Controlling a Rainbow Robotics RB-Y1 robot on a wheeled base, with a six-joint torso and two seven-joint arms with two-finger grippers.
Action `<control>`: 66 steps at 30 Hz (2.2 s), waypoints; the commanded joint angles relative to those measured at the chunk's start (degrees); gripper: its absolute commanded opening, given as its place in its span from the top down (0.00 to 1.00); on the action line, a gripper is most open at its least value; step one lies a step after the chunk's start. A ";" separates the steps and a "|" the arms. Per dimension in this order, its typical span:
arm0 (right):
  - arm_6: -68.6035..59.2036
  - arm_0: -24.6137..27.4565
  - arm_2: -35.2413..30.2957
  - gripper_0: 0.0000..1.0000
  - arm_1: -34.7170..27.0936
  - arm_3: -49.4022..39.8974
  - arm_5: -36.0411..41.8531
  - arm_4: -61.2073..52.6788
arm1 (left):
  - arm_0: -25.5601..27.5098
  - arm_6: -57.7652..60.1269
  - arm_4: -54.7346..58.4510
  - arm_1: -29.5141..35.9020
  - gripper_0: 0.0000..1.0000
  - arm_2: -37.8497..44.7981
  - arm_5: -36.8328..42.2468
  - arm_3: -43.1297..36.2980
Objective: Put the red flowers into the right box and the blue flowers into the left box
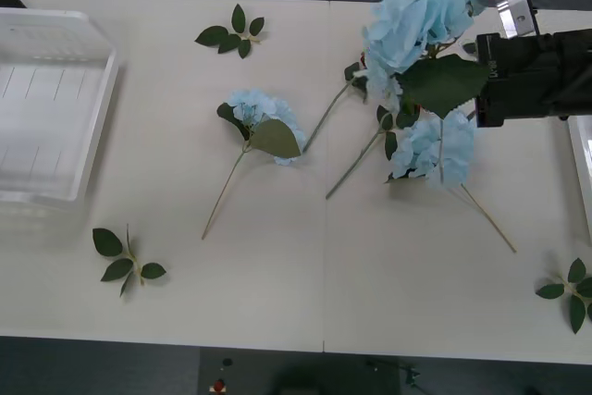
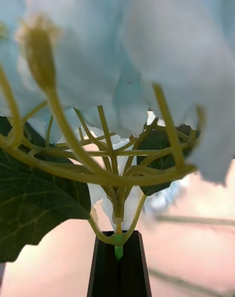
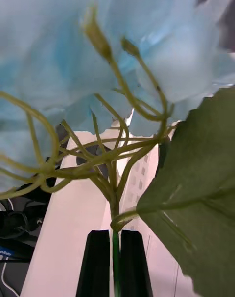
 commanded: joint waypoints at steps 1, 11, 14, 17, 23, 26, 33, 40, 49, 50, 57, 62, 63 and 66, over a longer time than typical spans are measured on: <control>-7.19 -1.97 4.16 1.00 3.75 -4.24 -6.39 -3.19 | -2.14 -5.39 1.58 1.40 0.59 -0.16 -2.37 2.23; -15.45 -4.51 16.11 1.00 8.85 -9.33 -24.85 -3.10 | -2.49 -9.96 12.56 1.40 0.05 -2.27 -2.28 0.12; -16.33 -5.66 16.55 1.00 10.25 -8.19 -24.50 -2.75 | -1.70 -14.09 21.09 0.43 0.05 -2.88 -2.28 -4.01; -16.60 -6.45 16.55 1.00 11.13 -6.87 -23.62 -2.23 | -1.78 -16.20 26.80 -2.03 0.05 -4.03 0.18 -8.49; -16.77 -6.89 16.55 1.00 11.40 -6.52 -23.44 -1.79 | -2.49 -23.40 35.85 -8.97 0.05 -5.87 8.53 -12.27; -16.77 -6.89 16.55 1.00 11.40 -6.52 -23.00 -1.70 | -2.49 -33.33 42.01 -12.93 0.05 -5.08 13.45 -10.60; -16.86 -6.89 16.55 1.00 11.22 -6.52 -21.95 -1.96 | -2.57 -64.27 57.30 -26.11 0.00 -4.12 24.44 -1.73; -16.86 -6.89 16.55 1.00 11.31 -6.52 -21.86 -1.96 | -2.57 -71.97 63.19 -36.84 0.00 -8.07 28.92 3.64; -16.86 -6.89 16.55 1.00 11.31 -6.52 -21.59 -1.96 | -2.49 -71.97 74.96 -43.60 0.00 -20.64 22.86 11.02; -16.86 -6.89 16.55 1.00 11.31 -6.52 -21.59 -1.96 | -2.57 -71.97 76.81 -44.31 0.00 -22.66 20.92 11.19; -16.86 -6.89 16.55 1.00 11.49 -6.52 -21.51 -2.05 | -4.51 -71.97 83.40 -47.91 0.00 -30.39 10.91 11.19; -16.86 -6.89 16.55 1.00 11.40 -6.52 -21.24 -2.31 | -5.39 -71.97 85.07 -48.53 0.85 -33.12 5.10 10.58; -16.86 -6.89 16.55 1.00 11.49 -6.52 -21.24 -2.31 | -5.39 -71.97 85.07 -48.61 0.99 -33.47 3.87 10.05; -16.86 -6.80 16.55 1.00 11.40 -6.52 -21.16 -2.31 | -5.39 -71.97 85.25 -48.53 1.00 -33.47 3.08 9.88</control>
